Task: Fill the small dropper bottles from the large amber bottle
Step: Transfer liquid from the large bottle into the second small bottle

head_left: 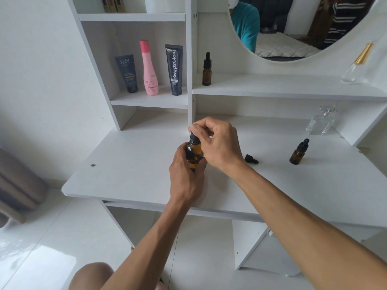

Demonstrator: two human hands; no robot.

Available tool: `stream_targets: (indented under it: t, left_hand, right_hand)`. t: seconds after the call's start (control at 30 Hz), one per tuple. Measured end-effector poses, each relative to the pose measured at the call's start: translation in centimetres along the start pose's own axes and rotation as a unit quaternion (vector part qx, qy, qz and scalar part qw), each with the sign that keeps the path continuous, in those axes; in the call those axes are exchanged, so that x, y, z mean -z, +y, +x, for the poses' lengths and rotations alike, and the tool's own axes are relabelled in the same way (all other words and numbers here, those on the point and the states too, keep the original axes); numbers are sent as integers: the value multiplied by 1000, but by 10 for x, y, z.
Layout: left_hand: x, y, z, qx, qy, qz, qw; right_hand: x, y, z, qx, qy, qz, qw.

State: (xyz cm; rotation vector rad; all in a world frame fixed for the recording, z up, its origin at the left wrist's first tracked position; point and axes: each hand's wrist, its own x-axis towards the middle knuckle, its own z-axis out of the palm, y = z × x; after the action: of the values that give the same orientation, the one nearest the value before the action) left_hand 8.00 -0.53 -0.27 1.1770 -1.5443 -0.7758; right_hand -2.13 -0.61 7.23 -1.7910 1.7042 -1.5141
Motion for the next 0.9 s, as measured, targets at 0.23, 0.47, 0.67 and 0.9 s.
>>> stream_targets:
  t: [0.23,0.47,0.67,0.9]
  left_hand:
    - [0,-1,0,3,0,1,1000]
    - [1,-1,0,-1,1,4,1000]
    - [0,-1,0,0,1,8,1000]
    - [0,-2,1,1,4,10,1000]
  right_hand:
    - [-1,1,-1,-2,2,0,1000]
    - [0,1,-2,-16,-14,20,1000]
    - [1,0,-4,-17,-19,35,999]
    - [4,-3,-1,-19,-17,47,999]
